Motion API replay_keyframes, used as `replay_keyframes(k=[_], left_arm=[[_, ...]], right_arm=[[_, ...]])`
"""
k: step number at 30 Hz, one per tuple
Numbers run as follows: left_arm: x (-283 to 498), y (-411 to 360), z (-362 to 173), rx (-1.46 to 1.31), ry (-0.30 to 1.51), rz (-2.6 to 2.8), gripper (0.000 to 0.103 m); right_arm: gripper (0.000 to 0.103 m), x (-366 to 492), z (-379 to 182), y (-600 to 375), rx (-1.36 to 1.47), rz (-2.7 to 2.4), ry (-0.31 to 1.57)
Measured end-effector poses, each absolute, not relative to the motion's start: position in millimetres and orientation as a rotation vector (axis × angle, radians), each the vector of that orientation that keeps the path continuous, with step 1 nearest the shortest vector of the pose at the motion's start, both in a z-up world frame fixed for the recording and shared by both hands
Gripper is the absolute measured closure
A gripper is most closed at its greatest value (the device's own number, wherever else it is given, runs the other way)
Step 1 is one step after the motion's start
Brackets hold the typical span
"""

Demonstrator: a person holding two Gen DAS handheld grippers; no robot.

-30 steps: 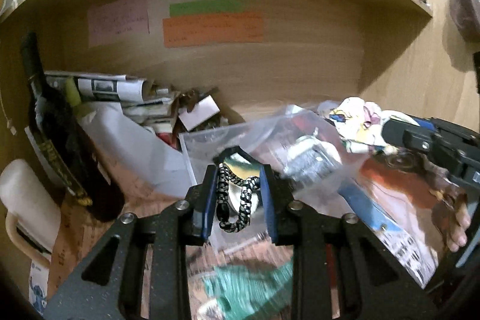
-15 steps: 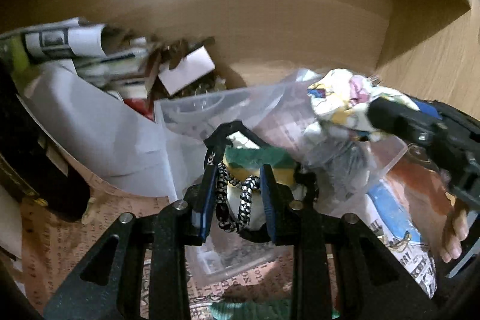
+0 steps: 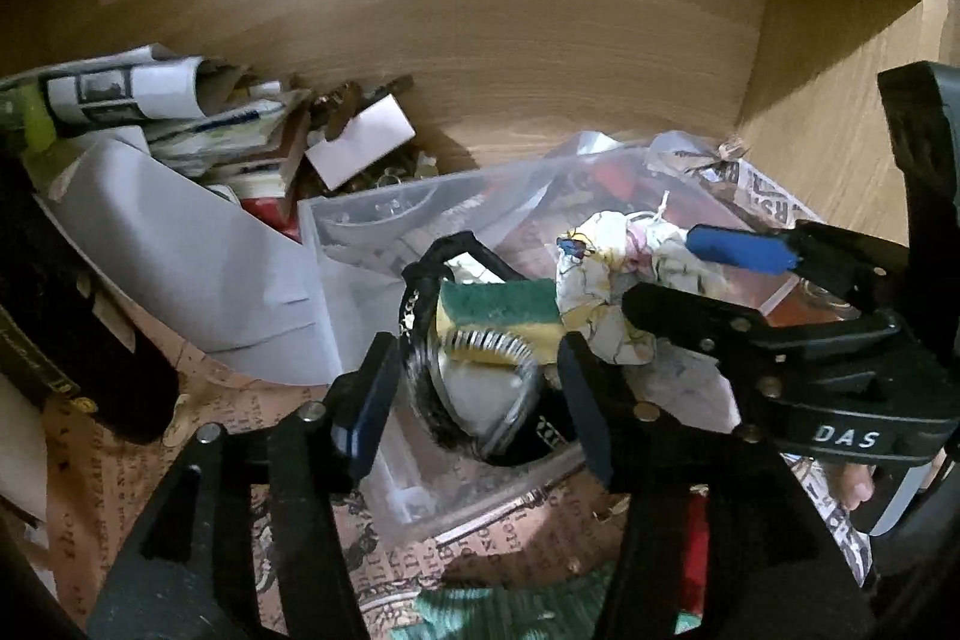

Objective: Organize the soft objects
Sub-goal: 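Drop the cord into the box with the left tool while the right tool drops the floral cloth in, then grasp the green knit glove with the left tool while the right tool grasps the red pouch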

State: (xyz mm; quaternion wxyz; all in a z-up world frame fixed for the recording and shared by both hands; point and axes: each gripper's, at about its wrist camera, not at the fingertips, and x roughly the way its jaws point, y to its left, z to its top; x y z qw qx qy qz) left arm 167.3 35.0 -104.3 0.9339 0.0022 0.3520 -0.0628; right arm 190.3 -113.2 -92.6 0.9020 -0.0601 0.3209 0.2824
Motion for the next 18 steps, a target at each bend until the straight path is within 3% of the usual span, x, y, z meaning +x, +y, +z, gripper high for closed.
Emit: replay_keyframes(k=[5,12,18], left_arm=[[145.7,35.8,-84.0,0.001,0.656,-0.115,0.034],[101.9,34.2,-59.9,0.030,0.564,-0.083,0.004],[84.8,33.4,-69.3,0.024,0.598,-0.095,0.002]], right_arm=[[0.026,172.6,-72.8,-123.8,-0.119,0.579,0.588],[0.016,138.2,-47.4,-141.8,-0.101,0.584,0.481],[0.011,115.4,-53.0,-153.6,-0.098,0.583,0.475]])
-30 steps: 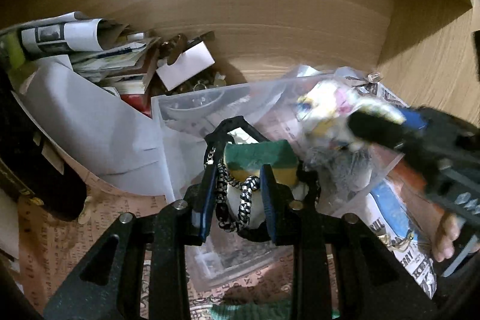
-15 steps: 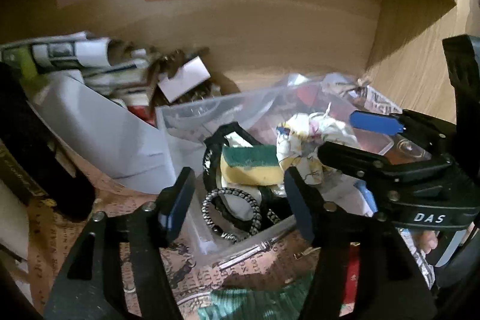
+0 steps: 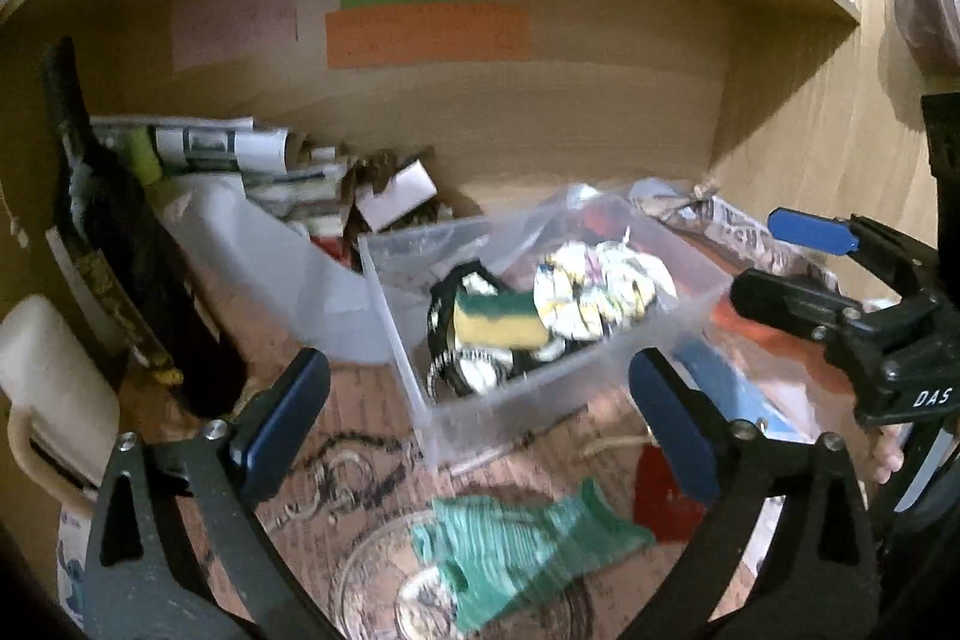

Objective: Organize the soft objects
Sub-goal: 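Grasp the green knit glove with the left tool while the right tool grasps the red pouch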

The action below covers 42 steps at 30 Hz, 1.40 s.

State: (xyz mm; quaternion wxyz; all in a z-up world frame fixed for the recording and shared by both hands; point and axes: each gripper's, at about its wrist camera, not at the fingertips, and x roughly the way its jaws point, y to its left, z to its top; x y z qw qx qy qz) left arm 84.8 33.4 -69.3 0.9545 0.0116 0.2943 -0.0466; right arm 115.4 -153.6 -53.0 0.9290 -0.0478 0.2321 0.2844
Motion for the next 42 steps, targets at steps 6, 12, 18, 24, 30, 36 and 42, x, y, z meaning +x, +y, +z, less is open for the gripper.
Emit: replay_keyframes(k=[6,12,18,24,30,36,42], left_arm=[[76.6,31.8,-98.3,0.025,0.692,-0.095,0.002],[74.3,33.3,-132.4,-0.007,0.794,-0.099,0.002],[71.4,31.3,-158.3,-0.022,0.862,-0.107,0.002],[68.0,32.7,-170.8,-0.041,0.864,-0.103,0.005],[63.9,29.6,-168.1,-0.038,0.851,-0.135,0.032],[63.3,30.4,-160.9,-0.053,0.842,-0.152,0.061],[58.0,29.4,-142.5,-0.055,0.793,-0.158,0.069]], right_arm=[[0.011,104.3,-79.5,-160.4,-0.081,0.593,0.551],[0.011,99.2,-115.0,-158.2,-0.072,0.595,0.662],[0.011,99.3,-133.9,-159.1,-0.050,0.599,0.731],[0.011,100.0,-143.8,-152.6,-0.082,0.610,0.766],[0.024,105.6,-160.5,-143.9,-0.134,0.618,0.832],[0.054,103.0,-159.3,-146.2,-0.138,0.621,0.807],[0.078,98.9,-157.1,-144.3,-0.141,0.647,0.781]])
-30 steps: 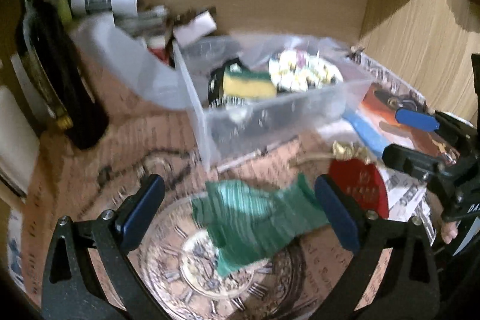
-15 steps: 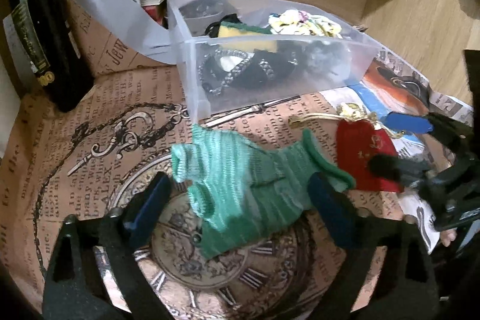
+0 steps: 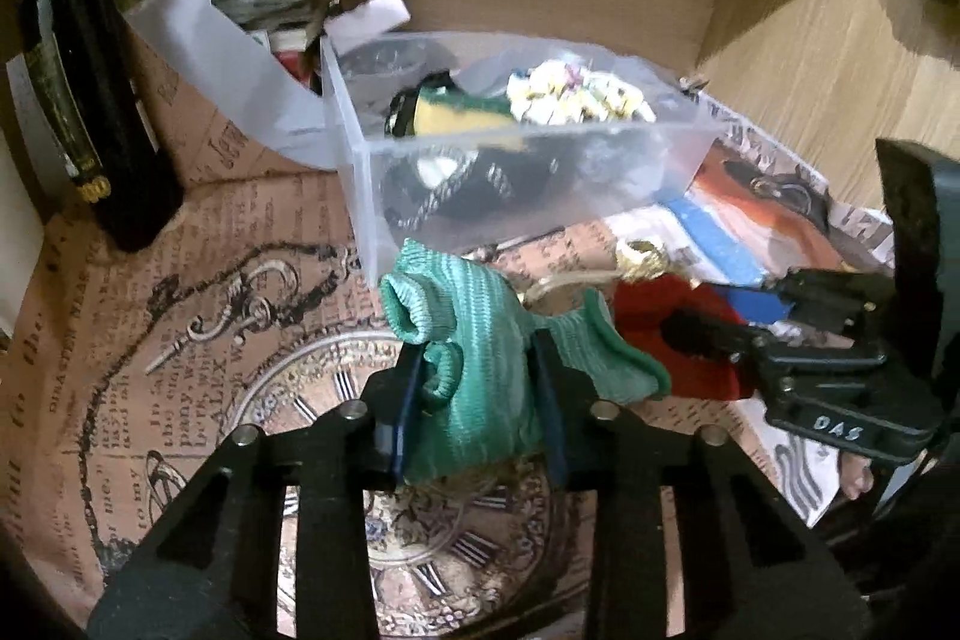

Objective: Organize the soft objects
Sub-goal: 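Grasp the green knit glove with the left tool while the right tool grasps the red pouch, then place the glove into the box with the left tool while the right tool drops the red pouch in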

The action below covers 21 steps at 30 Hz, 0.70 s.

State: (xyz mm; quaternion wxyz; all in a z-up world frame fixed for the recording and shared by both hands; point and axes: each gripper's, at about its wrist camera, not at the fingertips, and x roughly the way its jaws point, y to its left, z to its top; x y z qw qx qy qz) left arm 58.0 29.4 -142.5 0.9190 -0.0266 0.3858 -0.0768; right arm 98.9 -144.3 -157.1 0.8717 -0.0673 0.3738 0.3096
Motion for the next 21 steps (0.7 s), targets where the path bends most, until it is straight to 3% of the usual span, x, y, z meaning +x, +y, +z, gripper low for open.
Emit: replay_keyframes(k=[21], left_arm=[[81.3,33.2,-52.7,-0.053,0.494,-0.084,0.069]], right_arm=[[0.081,101.3,-60.2,-167.3,-0.066,0.577,0.453]])
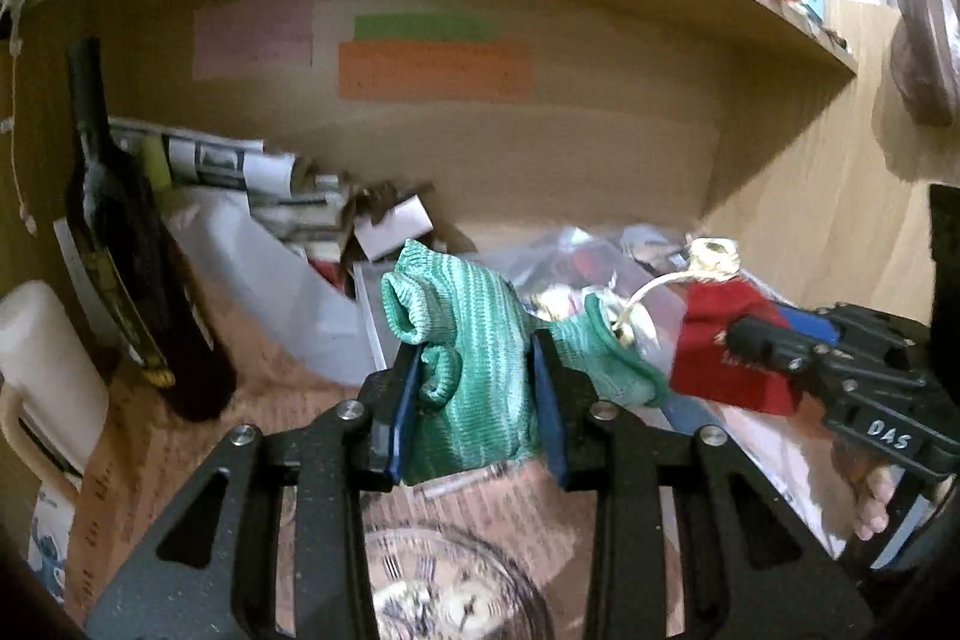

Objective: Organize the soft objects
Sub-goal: 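Place the glove into the box with the left tool while the right tool drops the red pouch in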

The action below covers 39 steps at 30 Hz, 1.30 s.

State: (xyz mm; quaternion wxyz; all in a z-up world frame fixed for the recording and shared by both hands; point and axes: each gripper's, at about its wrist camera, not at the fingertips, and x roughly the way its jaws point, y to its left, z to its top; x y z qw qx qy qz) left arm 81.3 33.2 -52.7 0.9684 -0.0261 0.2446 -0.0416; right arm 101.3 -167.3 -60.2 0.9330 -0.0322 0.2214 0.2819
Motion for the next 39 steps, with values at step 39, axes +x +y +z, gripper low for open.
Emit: replay_keyframes(k=[39], left_arm=[[182.0,14.1,-104.1,0.017,0.695,-0.055,0.040]], right_arm=[[0.040,191.9,-99.9,-139.4,-0.115,0.480,0.614]])
